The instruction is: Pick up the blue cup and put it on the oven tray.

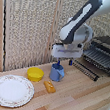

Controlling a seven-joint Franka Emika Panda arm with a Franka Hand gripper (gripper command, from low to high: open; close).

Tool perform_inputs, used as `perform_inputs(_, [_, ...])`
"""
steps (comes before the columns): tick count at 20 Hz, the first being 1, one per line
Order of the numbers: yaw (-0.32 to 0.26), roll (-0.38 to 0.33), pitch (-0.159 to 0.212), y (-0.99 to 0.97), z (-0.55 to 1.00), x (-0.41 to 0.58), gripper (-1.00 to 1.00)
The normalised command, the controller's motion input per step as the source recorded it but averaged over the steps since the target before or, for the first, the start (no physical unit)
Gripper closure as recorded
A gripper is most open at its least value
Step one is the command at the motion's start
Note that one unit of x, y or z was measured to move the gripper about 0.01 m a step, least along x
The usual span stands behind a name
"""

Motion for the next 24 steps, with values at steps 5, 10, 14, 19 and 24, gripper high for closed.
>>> perform_inputs(5, [-0.05,-0.055,0.0,-0.04,-0.35,-0.103,-1.0])
perform_inputs(10, [-0.007,-0.066,-0.026,0.05,-0.22,0.033,1.0])
perform_inputs(14, [0.0,-0.007,-0.071,0.01,-0.17,0.101,1.0])
perform_inputs(19, [-0.039,0.001,-0.155,0.0,-0.03,0.03,1.0])
perform_inputs(24, [-0.112,0.0,-0.099,0.0,0.01,0.0,1.0])
